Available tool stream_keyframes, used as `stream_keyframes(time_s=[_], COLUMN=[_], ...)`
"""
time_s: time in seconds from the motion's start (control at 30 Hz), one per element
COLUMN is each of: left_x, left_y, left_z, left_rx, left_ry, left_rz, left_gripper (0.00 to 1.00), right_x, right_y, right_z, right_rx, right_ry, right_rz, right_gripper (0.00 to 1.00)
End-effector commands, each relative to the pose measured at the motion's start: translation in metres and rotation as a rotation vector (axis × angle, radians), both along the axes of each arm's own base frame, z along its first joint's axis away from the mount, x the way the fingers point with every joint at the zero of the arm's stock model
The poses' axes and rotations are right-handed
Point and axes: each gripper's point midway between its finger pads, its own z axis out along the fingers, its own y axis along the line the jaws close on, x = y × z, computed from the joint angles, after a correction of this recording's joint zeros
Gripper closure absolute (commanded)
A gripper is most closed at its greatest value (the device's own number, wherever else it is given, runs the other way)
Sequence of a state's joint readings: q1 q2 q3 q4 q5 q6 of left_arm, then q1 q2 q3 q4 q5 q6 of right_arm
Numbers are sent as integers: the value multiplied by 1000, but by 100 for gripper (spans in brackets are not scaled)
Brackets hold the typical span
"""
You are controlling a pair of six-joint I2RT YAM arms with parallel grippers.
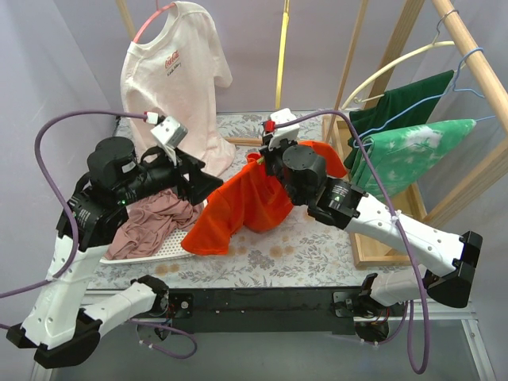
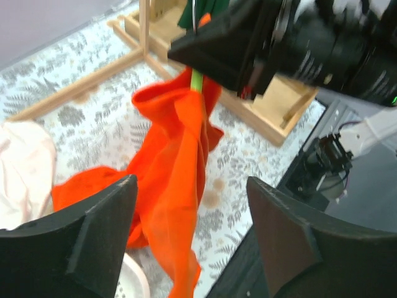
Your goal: Place the t-shirt on the hanger
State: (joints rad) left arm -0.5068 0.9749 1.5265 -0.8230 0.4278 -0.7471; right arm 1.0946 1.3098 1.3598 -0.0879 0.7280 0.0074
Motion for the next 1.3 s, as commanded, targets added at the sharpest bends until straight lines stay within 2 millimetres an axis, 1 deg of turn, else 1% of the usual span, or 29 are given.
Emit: stream_keyframes(time_s=[0.0, 0.07, 0.13, 0.17, 0.23, 0.33, 0.4, 0.43, 0.47, 0.5, 0.53, 0.6, 0.67, 0.73, 0.77, 0.83, 1.0, 1.03, 1.1, 1.13, 1.17, 1.2, 1.23, 1.27], left_x=[-1, 1, 5, 11, 16, 24, 28, 29, 30, 30, 31, 28, 31, 32, 32, 32, 36, 37, 38, 38, 38, 37, 37, 37], left_y=[2, -5, -8, -11, -14, -18, -19, -19, -20, -20, -21, -26, -28, -28, -29, -33, -30, -30, -26, -26, -26, -25, -24, -23], left_z=[-53, -64, -68, -73, -74, -81, -88, -94, -97, -99, -105, -108, -112, -109, -112, -110, -117, -118, -118, -117, -114, -106, -105, -102], left_rx=[111, 130, 141, 152, 158, 170, 177, 182, 184, 182, 181, 178, 178, 168, 166, 149, 152, 152, 160, 157, 149, 126, 112, 104], left_ry=[126, 168, 187, 204, 208, 229, 242, 249, 253, 253, 261, 256, 245, 218, 221, 205, 196, 199, 191, 181, 169, 140, 142, 132], left_rz=[-14, -46, -51, -55, -56, -50, -46, -39, -41, -42, -40, -66, -53, -58, -63, -76, -47, -42, -18, -16, -18, -11, 3, 9], left_gripper=[37, 41, 43, 43, 45, 49, 58, 68, 73, 75, 75, 73, 74, 74, 74, 71, 64, 67, 81, 92, 98, 100, 100, 100], right_x=[-7, -6, -6, -6, -7, -8, -7, -8, -8, -8, -8, -9, -10, -12, -12, -14, -18, -18, -19, -20, -20, -21, -21, -22], right_y=[6, 8, 10, 11, 14, 15, 14, 13, 13, 13, 13, 14, 16, 18, 19, 21, 25, 26, 28, 28, 29, 30, 30, 31], right_z=[49, 46, 44, 42, 37, 35, 33, 34, 33, 34, 34, 36, 38, 37, 37, 36, 38, 38, 38, 38, 38, 38, 39, 39], right_rx=[139, 126, 112, 110, 105, 103, 90, 91, 90, 92, 93, 102, 107, 105, 106, 116, 124, 124, 119, 117, 116, 115, 117, 117], right_ry=[-41, -33, -25, -21, -13, -8, -5, -7, -6, -6, -5, -4, -3, -1, 1, 9, 12, 11, 10, 7, 6, 6, 7, 7], right_rz=[65, 66, 69, 70, 84, 93, 93, 94, 97, 102, 105, 120, 131, 144, 150, 167, 205, 212, 233, 239, 242, 256, 259, 265], right_gripper=[99, 99, 99, 99, 99, 99, 99, 99, 99, 99, 99, 99, 99, 99, 99, 99, 99, 99, 99, 99, 97, 94, 90, 77])
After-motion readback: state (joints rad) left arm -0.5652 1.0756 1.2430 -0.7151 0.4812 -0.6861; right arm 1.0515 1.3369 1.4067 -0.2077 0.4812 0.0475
